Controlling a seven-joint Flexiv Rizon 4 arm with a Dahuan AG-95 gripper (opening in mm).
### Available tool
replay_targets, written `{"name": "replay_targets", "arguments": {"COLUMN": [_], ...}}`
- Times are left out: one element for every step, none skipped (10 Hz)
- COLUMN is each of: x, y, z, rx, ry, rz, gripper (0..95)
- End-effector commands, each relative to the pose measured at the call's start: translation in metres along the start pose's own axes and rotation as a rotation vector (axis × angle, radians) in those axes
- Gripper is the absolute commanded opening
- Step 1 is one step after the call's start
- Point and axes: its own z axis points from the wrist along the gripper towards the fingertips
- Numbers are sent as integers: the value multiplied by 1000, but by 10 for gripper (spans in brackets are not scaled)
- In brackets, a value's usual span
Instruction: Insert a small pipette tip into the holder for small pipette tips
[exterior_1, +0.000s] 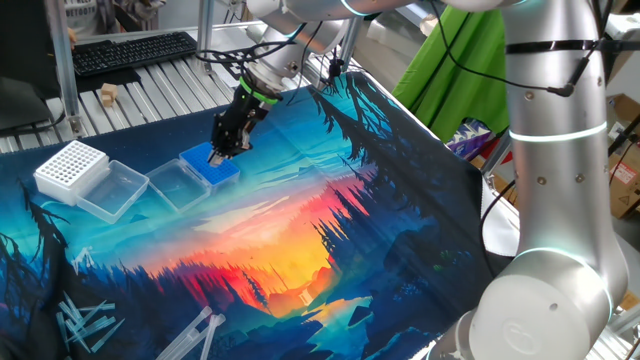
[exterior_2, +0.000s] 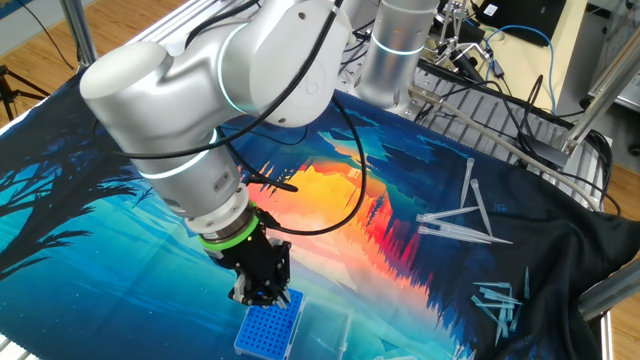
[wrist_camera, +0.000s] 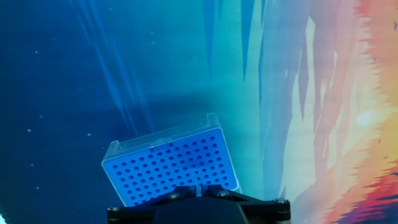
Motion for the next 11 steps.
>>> {"name": "replay_targets", "arguments": {"x": [0,0,-1,-1,-1,-1,-1,-2,-2,-2,-2], "y": [1,1,1,1,2,2,2,2,2,2,2], "z": [1,1,1,1,2,2,2,2,2,2,2], "rx": [4,3,3,3,3,2,2,3,4,4,4], "ry": [9,6,7,12,14,17,21,32,47,60,65], "rz": [7,4,7,9,11,11,13,20,26,36,41], "gripper": [0,0,0,0,0,0,0,0,0,0,0]}}
